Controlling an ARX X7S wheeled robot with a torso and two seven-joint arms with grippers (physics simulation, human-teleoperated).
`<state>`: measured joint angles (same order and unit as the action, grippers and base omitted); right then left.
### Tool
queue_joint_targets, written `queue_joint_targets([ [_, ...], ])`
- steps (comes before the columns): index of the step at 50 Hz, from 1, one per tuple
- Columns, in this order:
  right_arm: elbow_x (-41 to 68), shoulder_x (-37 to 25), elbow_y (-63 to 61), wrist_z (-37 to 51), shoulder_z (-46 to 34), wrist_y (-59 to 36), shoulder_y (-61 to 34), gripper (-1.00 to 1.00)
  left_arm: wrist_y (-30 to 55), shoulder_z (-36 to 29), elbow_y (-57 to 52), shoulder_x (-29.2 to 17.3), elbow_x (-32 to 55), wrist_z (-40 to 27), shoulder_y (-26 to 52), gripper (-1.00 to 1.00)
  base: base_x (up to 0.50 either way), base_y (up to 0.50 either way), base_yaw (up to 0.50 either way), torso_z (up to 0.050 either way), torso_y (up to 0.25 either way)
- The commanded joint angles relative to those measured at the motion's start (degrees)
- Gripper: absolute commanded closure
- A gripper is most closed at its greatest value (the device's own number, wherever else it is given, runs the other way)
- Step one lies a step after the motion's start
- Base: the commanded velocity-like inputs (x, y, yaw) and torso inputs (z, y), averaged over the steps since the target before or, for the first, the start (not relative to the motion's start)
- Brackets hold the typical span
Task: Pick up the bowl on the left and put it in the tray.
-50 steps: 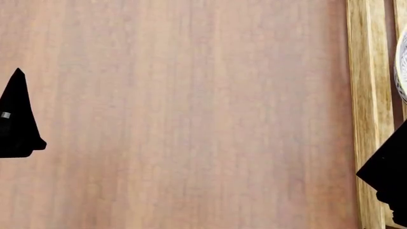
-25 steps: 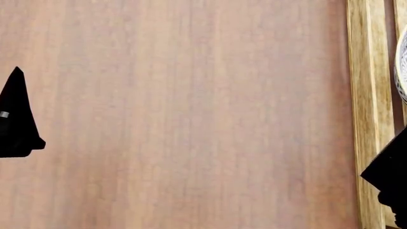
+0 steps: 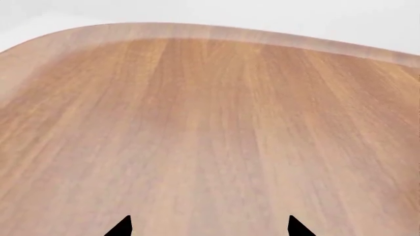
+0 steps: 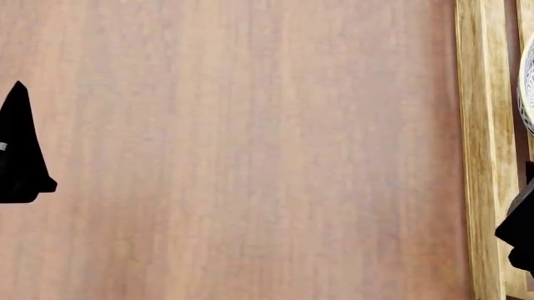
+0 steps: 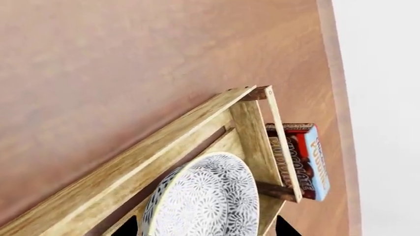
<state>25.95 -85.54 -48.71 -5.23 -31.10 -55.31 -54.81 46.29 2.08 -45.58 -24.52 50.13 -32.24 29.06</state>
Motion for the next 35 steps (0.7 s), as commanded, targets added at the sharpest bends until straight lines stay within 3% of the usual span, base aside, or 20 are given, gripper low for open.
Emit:
queue_joint_targets([
  [1, 4.6, -4.3, -5.0, -0.4, 5.6, -0.3, -5.0, -1.00, 1.1, 0.2, -1.1, -0.4, 1.7, -1.3, 1.1, -1.00, 0.00, 0.00, 0.00, 0.000, 0.000],
  [8, 8.4, -4.4, -9.0, 1.8, 9.0, -3.8, -7.9, -1.00, 1.2, 0.5, -1.7, -0.6, 2.4, -1.8, 1.3, -1.00, 0.00, 0.00, 0.00, 0.000, 0.000],
  [12, 13.9, -4.4, -11.3, 7.8, 11.0, -5.3, -9.7, -1.00, 1.6, 1.2, -2.4, -1.0, 3.7, -2.4, 1.4, -1.00, 0.00, 0.00, 0.00, 0.000, 0.000],
  [14, 16.6, -4.4, -11.3, 13.2, 10.6, -4.3, -9.1, -1.00, 1.7, 1.5, -2.8, -1.3, 4.1, -2.5, 1.3, -1.00, 0.00, 0.00, 0.00, 0.000, 0.000],
  [20, 37.8, -4.4, -11.3, 44.2, 10.0, -1.6, -8.2, -1.00, 1.6, 3.8, -5.3, -2.5, 6.4, -3.4, 0.3, -1.00, 0.00, 0.00, 0.00, 0.000, 0.000],
  [28, 42.5, -4.5, -11.3, 58.4, 6.2, 9.7, -4.1, -1.00, 2.0, 8.5, -10.0, -5.3, 13.5, -6.2, -1.1, -1.00, 0.00, 0.00, 0.00, 0.000, 0.000],
  [31, 16.7, 21.3, -11.3, 32.6, 32.0, 30.0, 21.7, -1.00, 1.7, 11.3, -12.2, -7.3, 18.5, -8.3, -2.0, -1.00, 0.00, 0.00, 0.00, 0.000, 0.000],
  [32, 15.8, 28.7, -11.3, 28.3, 40.6, 31.5, 30.3, -1.00, 1.4, 12.2, -12.9, -7.9, 19.9, -8.8, -2.5, -1.00, 0.00, 0.00, 0.00, 0.000, 0.000],
  [35, 17.9, 31.2, -11.3, 30.7, 66.4, 36.8, 56.1, -1.00, -2.0, 13.9, -14.4, -11.1, 23.2, -10.2, -5.2, -1.00, 0.00, 0.00, 0.00, 0.000, 0.000],
])
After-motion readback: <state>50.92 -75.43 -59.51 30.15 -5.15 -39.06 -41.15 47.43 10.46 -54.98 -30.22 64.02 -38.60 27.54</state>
